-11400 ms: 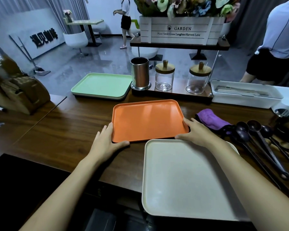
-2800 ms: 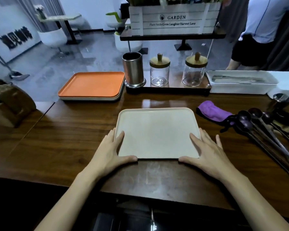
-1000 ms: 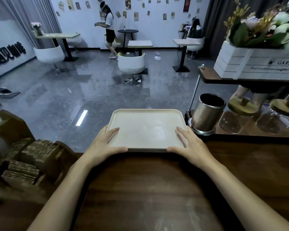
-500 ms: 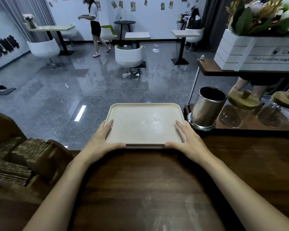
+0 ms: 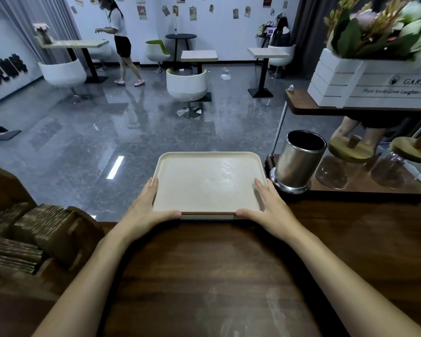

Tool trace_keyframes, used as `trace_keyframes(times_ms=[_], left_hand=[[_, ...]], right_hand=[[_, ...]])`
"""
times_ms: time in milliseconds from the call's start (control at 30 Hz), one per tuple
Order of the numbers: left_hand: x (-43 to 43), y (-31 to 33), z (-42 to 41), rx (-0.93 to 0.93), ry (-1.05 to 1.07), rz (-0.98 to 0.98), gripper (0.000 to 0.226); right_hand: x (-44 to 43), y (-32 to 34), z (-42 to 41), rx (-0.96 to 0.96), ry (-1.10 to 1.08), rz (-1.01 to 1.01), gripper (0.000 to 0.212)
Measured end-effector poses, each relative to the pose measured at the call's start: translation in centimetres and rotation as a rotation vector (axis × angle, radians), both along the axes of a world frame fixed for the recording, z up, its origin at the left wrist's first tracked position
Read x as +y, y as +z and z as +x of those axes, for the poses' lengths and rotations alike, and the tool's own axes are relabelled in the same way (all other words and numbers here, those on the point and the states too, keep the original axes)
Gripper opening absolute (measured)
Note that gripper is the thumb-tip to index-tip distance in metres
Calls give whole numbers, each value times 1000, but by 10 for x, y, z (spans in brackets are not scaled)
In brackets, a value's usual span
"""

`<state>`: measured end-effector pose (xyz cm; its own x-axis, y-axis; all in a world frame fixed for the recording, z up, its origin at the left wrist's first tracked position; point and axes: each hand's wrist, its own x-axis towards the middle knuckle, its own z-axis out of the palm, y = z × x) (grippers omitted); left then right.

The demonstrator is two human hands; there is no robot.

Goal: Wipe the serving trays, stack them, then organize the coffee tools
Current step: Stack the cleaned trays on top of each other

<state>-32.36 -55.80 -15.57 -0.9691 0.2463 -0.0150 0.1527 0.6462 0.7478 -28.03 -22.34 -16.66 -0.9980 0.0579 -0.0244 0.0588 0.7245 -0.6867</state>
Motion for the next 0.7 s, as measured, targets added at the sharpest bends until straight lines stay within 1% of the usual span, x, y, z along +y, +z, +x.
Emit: trace_keyframes(times_ms=[300, 433, 533, 700], left_hand=[[-5, -9, 1, -1, 1, -20, 133], [-4, -11, 2, 46, -18, -11, 127], [-3, -13, 3, 85, -18, -5, 121], [-4, -17, 5, 117, -22, -43, 115]], right_hand=[[-2, -7, 5, 28, -10, -75, 122], [-4, -8, 9, 37, -42, -115, 121], [-9, -16, 16, 116, -107, -154, 119], [-12, -23, 31, 174, -170, -107, 103]])
